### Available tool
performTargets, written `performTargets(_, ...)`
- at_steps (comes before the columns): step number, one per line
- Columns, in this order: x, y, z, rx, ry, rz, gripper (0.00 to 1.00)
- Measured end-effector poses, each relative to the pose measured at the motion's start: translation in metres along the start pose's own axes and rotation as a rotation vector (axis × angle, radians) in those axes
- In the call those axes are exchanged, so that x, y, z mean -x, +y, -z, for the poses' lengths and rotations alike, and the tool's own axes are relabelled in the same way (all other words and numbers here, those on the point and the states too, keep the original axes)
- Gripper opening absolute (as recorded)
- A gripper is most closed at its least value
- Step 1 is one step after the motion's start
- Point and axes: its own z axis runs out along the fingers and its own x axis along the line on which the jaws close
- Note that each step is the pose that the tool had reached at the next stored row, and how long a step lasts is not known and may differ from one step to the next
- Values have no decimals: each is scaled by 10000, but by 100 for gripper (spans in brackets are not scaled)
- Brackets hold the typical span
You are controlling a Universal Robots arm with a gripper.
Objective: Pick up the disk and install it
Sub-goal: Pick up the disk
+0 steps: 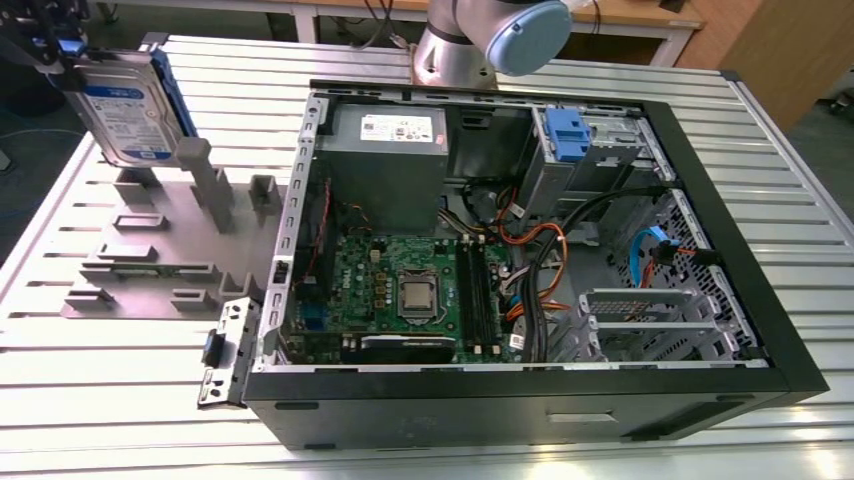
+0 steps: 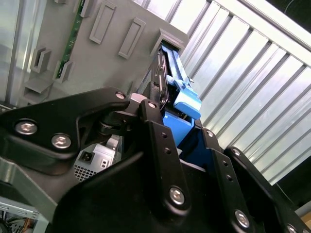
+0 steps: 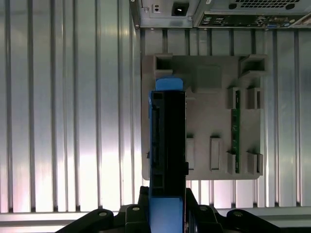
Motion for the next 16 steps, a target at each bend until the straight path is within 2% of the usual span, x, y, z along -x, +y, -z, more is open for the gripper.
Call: performTargets(16, 1, 0, 86, 0, 0, 0, 36)
